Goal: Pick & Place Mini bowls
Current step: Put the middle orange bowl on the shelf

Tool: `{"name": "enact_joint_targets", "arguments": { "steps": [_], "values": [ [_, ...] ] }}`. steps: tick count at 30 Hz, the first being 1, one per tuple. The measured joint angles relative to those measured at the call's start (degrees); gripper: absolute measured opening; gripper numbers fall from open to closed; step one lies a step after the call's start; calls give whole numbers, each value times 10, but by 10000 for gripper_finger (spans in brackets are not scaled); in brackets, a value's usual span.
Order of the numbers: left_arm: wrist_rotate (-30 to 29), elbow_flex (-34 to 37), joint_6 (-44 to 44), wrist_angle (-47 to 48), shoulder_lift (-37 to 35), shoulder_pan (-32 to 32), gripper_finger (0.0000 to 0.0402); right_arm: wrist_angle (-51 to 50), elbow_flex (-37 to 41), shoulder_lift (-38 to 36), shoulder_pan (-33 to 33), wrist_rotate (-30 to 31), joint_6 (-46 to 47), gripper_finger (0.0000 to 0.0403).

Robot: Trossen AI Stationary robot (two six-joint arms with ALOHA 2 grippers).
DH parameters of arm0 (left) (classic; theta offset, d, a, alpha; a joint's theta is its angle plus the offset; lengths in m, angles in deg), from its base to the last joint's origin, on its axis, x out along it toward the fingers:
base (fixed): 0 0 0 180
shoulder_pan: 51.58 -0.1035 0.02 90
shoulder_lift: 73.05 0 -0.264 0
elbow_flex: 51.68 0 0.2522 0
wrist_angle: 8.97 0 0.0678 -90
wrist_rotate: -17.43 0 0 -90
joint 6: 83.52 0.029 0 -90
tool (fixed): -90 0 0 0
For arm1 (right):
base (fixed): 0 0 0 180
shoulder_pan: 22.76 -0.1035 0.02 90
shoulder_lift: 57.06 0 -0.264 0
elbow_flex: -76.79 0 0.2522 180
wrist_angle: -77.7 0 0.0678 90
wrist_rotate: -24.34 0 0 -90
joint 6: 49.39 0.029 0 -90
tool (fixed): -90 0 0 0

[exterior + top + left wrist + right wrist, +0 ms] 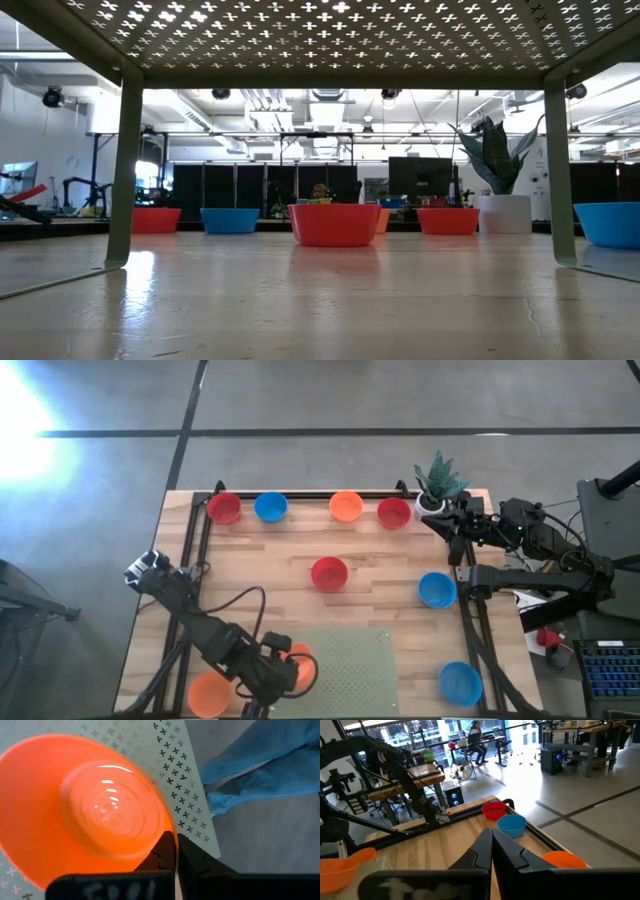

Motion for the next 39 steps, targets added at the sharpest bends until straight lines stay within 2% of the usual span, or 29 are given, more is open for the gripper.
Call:
{"name": "enact_joint_targets", "arguments": {
  "steps": [25, 39],
  "values": [
    [16, 3, -2, -23, 9, 0, 22, -4, 0, 0, 0, -4, 0, 8],
    [16, -20, -3, 17, 9, 0, 2, -25, 0, 0, 0, -4, 0, 8]
  ]
}}
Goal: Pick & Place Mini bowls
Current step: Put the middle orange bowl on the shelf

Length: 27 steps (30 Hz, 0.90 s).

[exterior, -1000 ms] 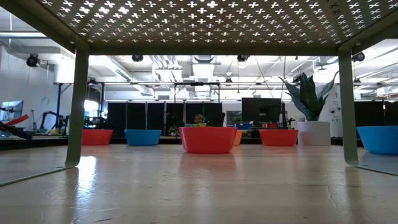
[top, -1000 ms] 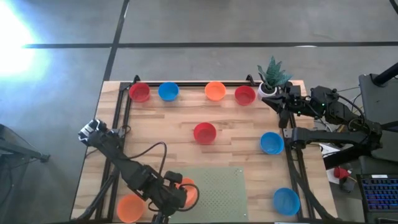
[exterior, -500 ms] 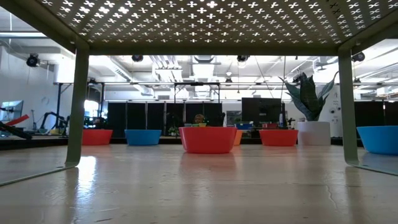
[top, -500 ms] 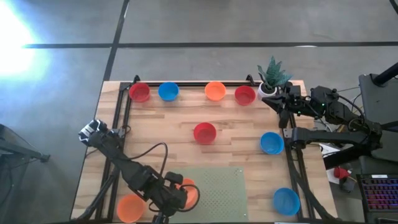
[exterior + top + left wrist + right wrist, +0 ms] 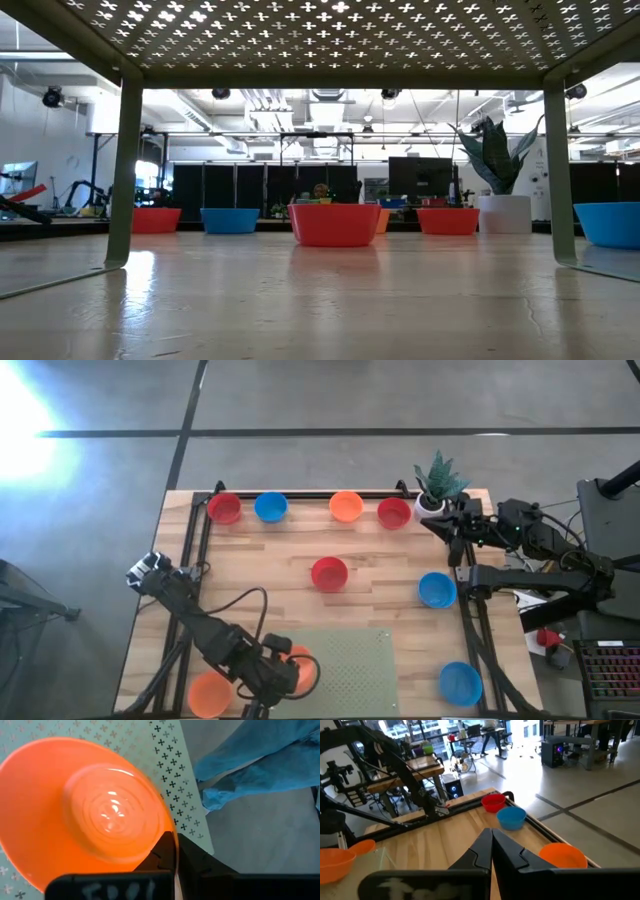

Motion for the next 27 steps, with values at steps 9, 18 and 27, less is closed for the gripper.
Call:
{"name": "enact_joint_targets", "arguments": {
  "steps": [9, 18, 27],
  "values": [
    [15, 4, 0, 0, 2, 0, 2, 0, 0, 0, 0, 0, 0, 8],
    [17, 5, -22, 0, 3, 0, 28, 0, 0, 0, 0, 0, 0, 8],
    [17, 5, -32, -30, 3, 0, 44, 0, 0, 0, 0, 0, 0, 8]
  ]
}}
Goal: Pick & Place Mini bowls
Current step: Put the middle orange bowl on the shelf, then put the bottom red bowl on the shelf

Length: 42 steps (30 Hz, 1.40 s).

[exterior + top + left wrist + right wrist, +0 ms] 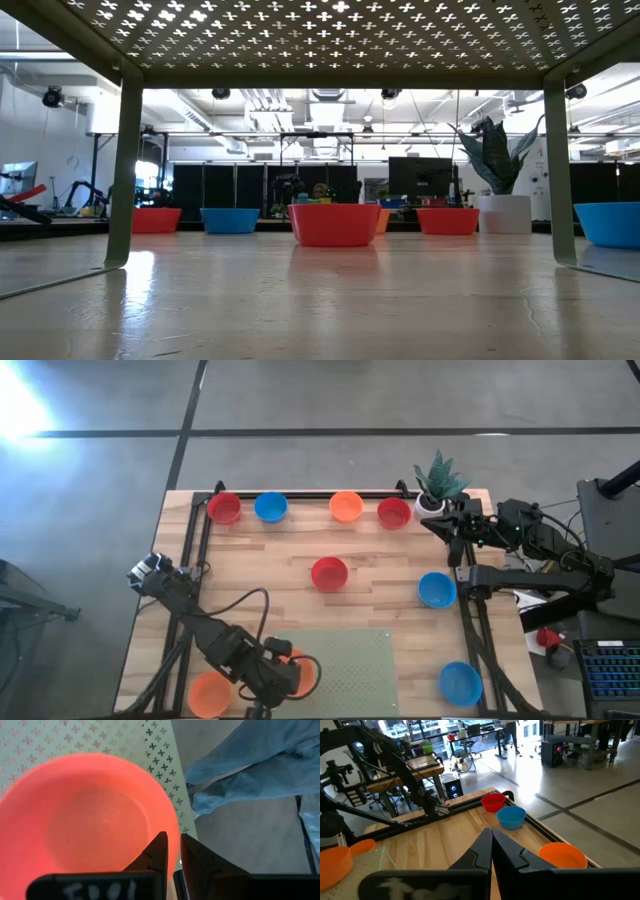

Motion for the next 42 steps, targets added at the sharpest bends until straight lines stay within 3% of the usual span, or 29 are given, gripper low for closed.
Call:
{"name": "enact_joint_targets", "arguments": {
  "steps": [14, 18, 27, 42],
  "values": [
    [-2, 0, -44, -2, -5, -1, 50, 0, 0, 0, 0, 0, 0, 8],
    [-32, 0, -71, -2, -18, -2, 44, 0, 0, 0, 0, 0, 0, 8],
    [-161, 0, -92, -2, -54, -3, 6, 0, 0, 0, 0, 0, 0, 8],
    [-502, 0, -110, 34, -125, -7, 2, 0, 0, 0, 0, -12, 0, 8]
  ]
}}
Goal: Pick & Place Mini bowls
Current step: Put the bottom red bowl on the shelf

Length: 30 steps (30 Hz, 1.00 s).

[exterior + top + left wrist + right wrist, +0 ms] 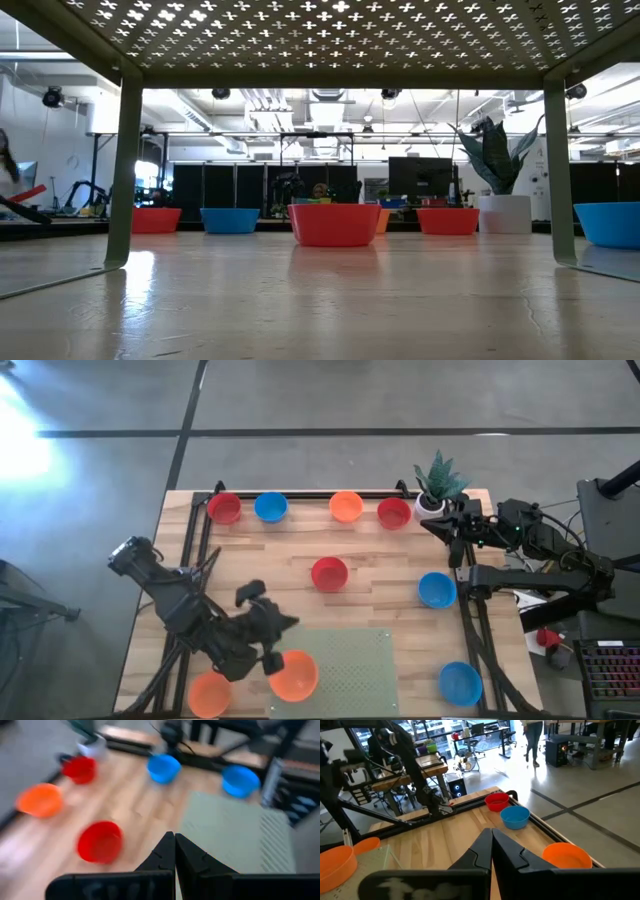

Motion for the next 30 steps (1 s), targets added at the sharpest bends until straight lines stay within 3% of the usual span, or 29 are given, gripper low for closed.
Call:
{"name": "enact_joint_targets", "arguments": {
  "steps": [5, 11, 30],
  "values": [
    [-86, 10, -42, 38, -20, -4, 2, 0, 0, 0, 0, -2, 0, 8],
    [-137, 55, -112, 92, -61, -18, 0, 0, 0, 0, 0, -2, 0, 8],
    [-216, 245, -178, 75, -223, -37, 0, 22, 0, 2, 0, -1, -2, 8]
  ]
}}
